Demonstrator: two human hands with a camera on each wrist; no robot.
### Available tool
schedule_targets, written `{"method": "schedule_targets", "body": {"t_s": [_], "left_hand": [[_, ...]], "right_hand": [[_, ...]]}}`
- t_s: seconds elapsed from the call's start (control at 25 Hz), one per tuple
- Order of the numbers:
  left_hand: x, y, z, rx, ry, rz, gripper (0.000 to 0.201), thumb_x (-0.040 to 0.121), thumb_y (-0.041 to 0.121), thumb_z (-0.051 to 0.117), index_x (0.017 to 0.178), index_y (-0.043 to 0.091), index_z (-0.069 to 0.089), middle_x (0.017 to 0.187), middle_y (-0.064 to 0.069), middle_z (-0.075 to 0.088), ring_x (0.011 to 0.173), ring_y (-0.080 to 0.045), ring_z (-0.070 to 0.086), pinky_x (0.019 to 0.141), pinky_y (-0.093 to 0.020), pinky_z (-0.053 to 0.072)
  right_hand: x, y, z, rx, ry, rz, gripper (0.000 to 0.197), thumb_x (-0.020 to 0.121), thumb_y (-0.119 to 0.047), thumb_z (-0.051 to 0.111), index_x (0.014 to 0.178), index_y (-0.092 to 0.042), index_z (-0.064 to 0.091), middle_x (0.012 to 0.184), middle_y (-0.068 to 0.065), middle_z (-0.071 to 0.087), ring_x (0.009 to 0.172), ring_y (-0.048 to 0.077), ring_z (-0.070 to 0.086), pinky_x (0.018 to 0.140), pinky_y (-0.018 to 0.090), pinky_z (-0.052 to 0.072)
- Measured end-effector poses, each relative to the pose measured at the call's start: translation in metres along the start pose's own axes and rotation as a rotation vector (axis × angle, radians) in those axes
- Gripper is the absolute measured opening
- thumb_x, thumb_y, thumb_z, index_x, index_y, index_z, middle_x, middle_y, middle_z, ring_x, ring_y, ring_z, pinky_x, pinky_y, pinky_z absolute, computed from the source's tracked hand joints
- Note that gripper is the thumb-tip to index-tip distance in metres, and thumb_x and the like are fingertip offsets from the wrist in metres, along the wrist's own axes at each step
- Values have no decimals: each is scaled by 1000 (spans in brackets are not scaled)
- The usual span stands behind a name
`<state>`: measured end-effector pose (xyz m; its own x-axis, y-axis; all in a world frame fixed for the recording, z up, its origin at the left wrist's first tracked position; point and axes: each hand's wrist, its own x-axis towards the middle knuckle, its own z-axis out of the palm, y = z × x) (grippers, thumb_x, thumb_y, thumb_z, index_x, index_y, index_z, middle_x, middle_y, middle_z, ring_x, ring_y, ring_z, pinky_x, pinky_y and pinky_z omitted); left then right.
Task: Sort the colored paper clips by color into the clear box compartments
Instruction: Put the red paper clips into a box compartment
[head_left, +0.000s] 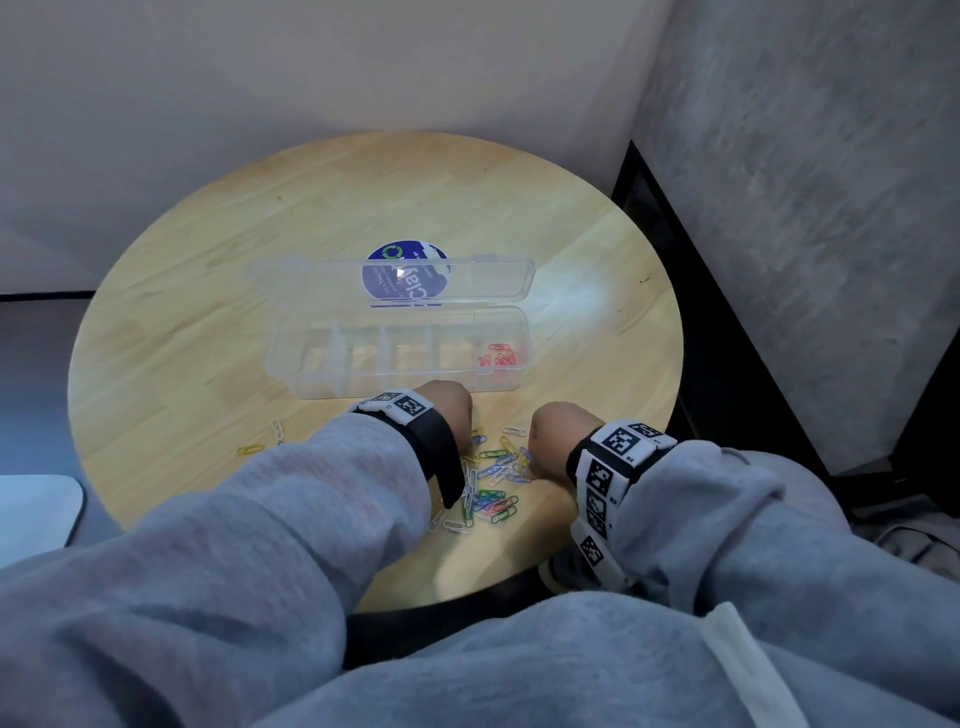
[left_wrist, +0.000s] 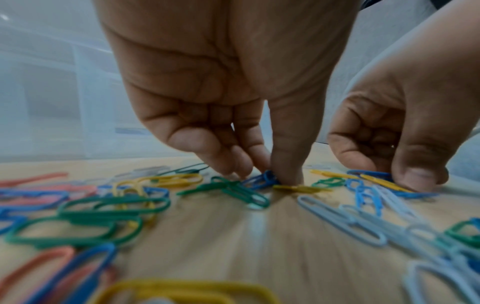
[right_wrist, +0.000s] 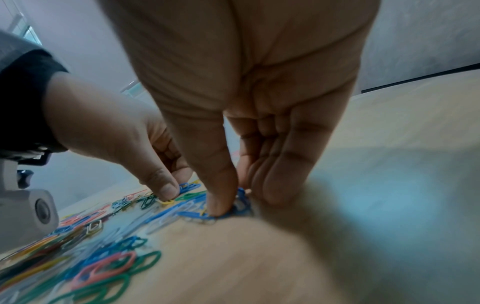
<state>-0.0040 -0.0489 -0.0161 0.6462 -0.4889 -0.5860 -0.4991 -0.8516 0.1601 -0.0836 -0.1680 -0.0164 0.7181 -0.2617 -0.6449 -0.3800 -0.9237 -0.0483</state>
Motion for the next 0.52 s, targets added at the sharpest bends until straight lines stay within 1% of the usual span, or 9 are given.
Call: {"method": "schedule_targets", "body": {"t_s": [0.04, 0.08, 0.12, 0.16, 0.28, 0.32, 0.4, 0.44, 0.52], "left_hand": [[1, 0, 0, 3, -8, 1, 33, 81, 29, 69, 105, 6, 70, 102, -10, 71, 91, -24, 64, 72, -28, 44], [1, 0, 0, -4, -11, -1, 33, 81, 29, 69, 105, 6, 70, 103, -10, 71, 93, -25, 65, 72, -28, 45], [2, 0, 1, -19, -11, -4, 33, 81, 29, 69, 104, 6, 70, 104, -10, 71, 96, -25, 66, 72, -28, 45], [2, -1, 1, -40, -7, -8, 33, 81, 30, 69, 103, 6, 70, 102, -10, 71, 94, -25, 65, 73, -28, 45], [-2, -3, 0, -68, -5, -1, 29, 81, 30, 68, 98, 6, 70, 89, -6, 65, 84, -23, 58, 73, -27, 44], [-3, -4, 0, -71, -8, 8, 24, 81, 28, 69, 92, 7, 69, 86, -5, 63, 82, -22, 56, 73, -26, 43], [-7, -8, -1, -103, -6, 24, 11, 81, 25, 69, 79, 15, 63, 77, -3, 60, 79, -20, 55, 70, -24, 41], [-10, -10, -2, -142, -2, 28, 13, 80, 23, 69, 73, 17, 60, 70, -1, 58, 77, -19, 54, 69, -24, 41], [-13, -16, -3, -252, 15, 32, 24, 79, 19, 70, 61, 20, 54, 61, 5, 54, 73, -17, 53, 66, -23, 41]], "right_hand": [[1, -1, 0, 1, -8, -11, 22, 82, -29, 68, 76, -9, 61, 68, 3, 52, 78, 23, 53, 69, 25, 41], [2, 0, 0, 18, -14, -24, 22, 81, -28, 69, 89, -8, 67, 76, 4, 56, 80, 22, 54, 70, 25, 41], [3, 0, -1, 28, -17, -34, 28, 81, -28, 70, 99, -6, 69, 84, 4, 59, 82, 21, 54, 71, 25, 42], [3, 1, -1, 33, -21, -34, 32, 81, -27, 70, 105, -6, 69, 89, 5, 59, 83, 21, 55, 72, 25, 43], [3, 1, 0, 35, -18, -30, 33, 83, -25, 68, 109, -5, 68, 90, 5, 58, 82, 20, 54, 73, 25, 43], [2, 1, 0, 33, -21, -31, 31, 83, -24, 67, 108, -5, 69, 89, 5, 58, 81, 20, 54, 72, 25, 43], [1, 0, 0, 45, -22, -22, 29, 83, -23, 65, 106, -5, 70, 86, 5, 58, 78, 21, 54, 69, 24, 42], [0, 1, -2, 59, -22, -22, 29, 83, -23, 66, 105, -5, 70, 86, 6, 59, 78, 21, 54, 69, 24, 43], [-5, 3, -7, 84, -25, -30, 25, 81, -24, 68, 98, -5, 70, 84, 7, 62, 77, 21, 54, 67, 25, 43]]}}
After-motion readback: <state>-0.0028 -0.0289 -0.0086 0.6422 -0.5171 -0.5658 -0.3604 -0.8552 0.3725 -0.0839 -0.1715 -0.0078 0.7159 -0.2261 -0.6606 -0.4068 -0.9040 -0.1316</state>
